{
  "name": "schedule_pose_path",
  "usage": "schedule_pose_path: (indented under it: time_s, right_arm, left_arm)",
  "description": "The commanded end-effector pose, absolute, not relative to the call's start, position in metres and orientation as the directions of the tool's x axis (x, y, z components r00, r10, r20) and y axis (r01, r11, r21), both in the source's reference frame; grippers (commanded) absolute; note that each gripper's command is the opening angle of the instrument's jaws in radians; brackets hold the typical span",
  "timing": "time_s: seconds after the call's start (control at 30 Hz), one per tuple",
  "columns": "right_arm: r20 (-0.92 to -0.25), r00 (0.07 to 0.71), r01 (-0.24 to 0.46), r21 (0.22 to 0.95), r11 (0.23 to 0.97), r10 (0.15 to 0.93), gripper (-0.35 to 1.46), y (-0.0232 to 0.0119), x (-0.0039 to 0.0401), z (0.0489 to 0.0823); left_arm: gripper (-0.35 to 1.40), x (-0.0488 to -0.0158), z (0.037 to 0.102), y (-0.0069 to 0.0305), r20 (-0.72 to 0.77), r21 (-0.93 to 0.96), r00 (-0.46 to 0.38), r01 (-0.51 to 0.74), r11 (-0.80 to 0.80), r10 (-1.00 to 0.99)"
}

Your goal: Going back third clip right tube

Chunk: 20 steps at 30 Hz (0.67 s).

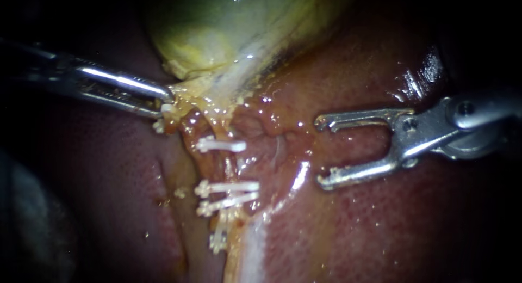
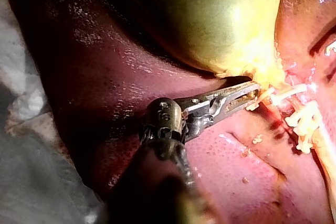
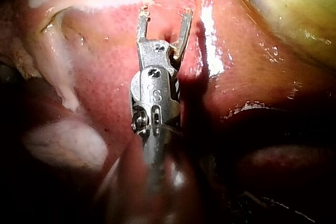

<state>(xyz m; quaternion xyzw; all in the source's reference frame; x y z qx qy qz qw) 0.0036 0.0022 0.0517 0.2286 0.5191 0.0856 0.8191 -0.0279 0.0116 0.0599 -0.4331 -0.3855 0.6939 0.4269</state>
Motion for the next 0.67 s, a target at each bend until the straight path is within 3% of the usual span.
schedule_pose_path:
  time_s: [0.03,0.3,0.67]
  right_arm:
    - [-0.812,0.446,0.097,0.463,0.881,0.378,0.50,0.0022,0.0037,0.0516]
    - [-0.812,0.446,0.094,0.462,0.882,0.378,0.50,0.0020,0.0036,0.0516]
    - [-0.812,0.446,0.094,0.461,0.882,0.377,0.49,0.0019,0.0037,0.0516]
  left_arm:
    - [-0.35,-0.0283,0.0602,0.0115,-0.276,-0.902,-0.260,-0.262,-0.342,0.925]
    - [-0.35,-0.0311,0.0616,0.0117,-0.301,-0.891,-0.258,-0.266,-0.367,0.918]
    - [-0.35,-0.0311,0.0619,0.0115,-0.303,-0.891,-0.260,-0.265,-0.369,0.917]
